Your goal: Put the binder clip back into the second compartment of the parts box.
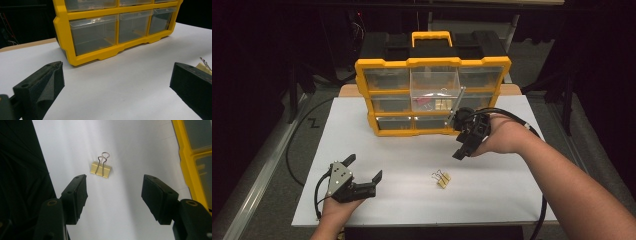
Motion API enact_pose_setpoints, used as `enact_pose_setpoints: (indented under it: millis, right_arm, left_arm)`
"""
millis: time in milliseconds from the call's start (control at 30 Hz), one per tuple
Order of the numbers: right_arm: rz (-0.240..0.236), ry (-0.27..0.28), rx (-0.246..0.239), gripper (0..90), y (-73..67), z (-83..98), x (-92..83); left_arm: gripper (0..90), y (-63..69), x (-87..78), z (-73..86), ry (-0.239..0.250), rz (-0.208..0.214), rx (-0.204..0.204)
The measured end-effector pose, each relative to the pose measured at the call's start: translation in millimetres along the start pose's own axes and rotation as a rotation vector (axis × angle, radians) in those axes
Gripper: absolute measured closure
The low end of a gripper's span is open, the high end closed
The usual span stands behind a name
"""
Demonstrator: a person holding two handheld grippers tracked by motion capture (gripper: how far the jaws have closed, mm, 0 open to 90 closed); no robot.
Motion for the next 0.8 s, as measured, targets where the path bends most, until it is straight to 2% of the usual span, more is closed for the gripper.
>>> enact_pose_setpoints:
  millis: [233, 300, 367, 533, 600, 700, 800]
  right_arm:
    - [0.0, 0.002, -0.008, 36.9, -0.5, 1.1, 19.5]
    - [0.004, -0.015, -0.013, 36.9, -0.1, 2.7, 25.4]
    - [-0.011, 0.0, -0.007, 36.9, -1.0, 2.0, 30.7]
    - [-0.011, -0.002, -0.003, 36.5, -1.7, 3.7, 43.9]
    - [-0.007, -0.016, -0.014, 35.9, -1.5, 5.4, 49.4]
    - [-0.017, 0.006, -0.006, 34.9, -2.1, 4.7, 56.6]
    - [-0.009, -0.015, -0.016, 33.6, -1.0, 7.5, 64.0]
  left_arm:
    - [0.3, 0.1, -0.1, -0.1, 0.001, 0.001, 0.001]
    - [0.3, -0.3, -0.1, -0.2, 0.002, 0.001, 0.001]
    - [0.3, -0.4, -0.1, 0.0, 0.001, 0.001, 0.0]
    - [0.3, 0.1, 0.1, 0.0, 0.001, 0.001, 0.001]
    - [0.3, 0.2, 0.2, -0.3, 0.003, 0.001, -0.002]
    - [0.3, -0.1, 0.0, 0.1, 0.0, 0.0, 0.002]
    - [0.3, 0.1, 0.0, 0.1, -0.001, 0.001, 0.004]
Point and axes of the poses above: each handheld gripper's, and its own axes: x roughly forward along the jaws, z roughly out of its underside, y roughly to its right, the point moved 10 cm from there along x, roughly forward along the jaws, and after that the axes turned 6 degrees about -y, right-handed, at the moved point
